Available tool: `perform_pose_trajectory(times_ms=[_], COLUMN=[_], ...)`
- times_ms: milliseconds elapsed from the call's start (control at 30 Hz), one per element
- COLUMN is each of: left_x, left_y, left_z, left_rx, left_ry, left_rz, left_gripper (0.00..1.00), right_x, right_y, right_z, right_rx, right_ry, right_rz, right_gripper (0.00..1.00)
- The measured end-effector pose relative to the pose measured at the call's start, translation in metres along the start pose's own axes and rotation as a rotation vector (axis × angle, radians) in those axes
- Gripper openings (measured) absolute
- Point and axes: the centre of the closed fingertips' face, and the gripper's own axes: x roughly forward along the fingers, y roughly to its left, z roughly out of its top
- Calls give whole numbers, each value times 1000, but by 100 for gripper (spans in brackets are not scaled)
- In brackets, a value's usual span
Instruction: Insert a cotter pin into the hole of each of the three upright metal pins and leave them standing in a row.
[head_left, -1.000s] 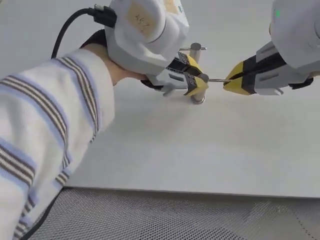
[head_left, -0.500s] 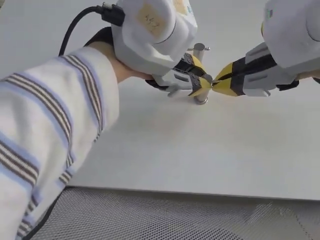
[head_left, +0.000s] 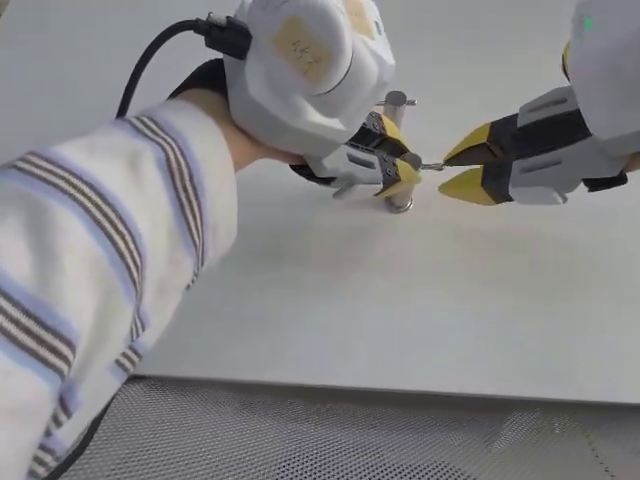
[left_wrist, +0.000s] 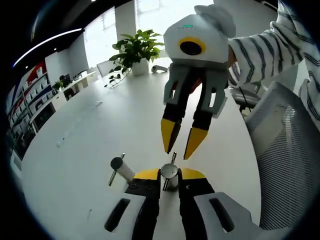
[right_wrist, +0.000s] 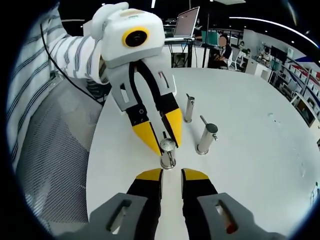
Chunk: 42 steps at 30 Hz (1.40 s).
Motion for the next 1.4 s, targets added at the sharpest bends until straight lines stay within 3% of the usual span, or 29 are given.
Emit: perform_pose_trajectory(times_ms=[200, 500, 800, 867, 933, 1000, 1100, 1200, 1233, 1300, 1333, 1400], left_x=[2, 2, 3, 3, 3, 3, -2, -8, -9, -15, -18, -24], left_y=[0, 0, -1, -1, -3, -5, -14, -25, -25, -31, -32, -29], left_z=[1, 0, 0, -1, -2, -5, -5, -6, -6, -8, -8, -9], left_rx=[-1, -16, 12, 25, 32, 32, -1, -114, -120, -186, -233, -257], left_ry=[2, 5, 5, 2, 5, 0, -40, -108, -117, -161, -187, -228], left_rz=[-2, -3, -5, -4, -2, -5, -28, -41, -42, -44, -41, 7], left_gripper=[10, 10, 10, 10, 12, 18, 31, 41, 46, 51, 52, 55], right_x=[1, 5, 6, 4, 4, 3, 0, -1, 0, 1, 2, 4], right_y=[3, 6, 10, 10, 8, 8, 7, 11, 13, 13, 13, 14], right_z=[7, 14, 16, 18, 16, 14, 12, 12, 12, 11, 12, 11], right_rx=[-18, -5, -39, -60, -60, -54, -59, -33, -24, -8, -3, 15], right_ry=[-17, -28, -22, -34, -28, -21, -18, -24, -28, -35, -37, -34], right_rz=[-4, -20, -28, -48, -57, -55, -66, -50, -46, -35, -33, -26], right_gripper=[0, 0, 0, 5, 17, 23, 22, 23, 23, 23, 23, 23])
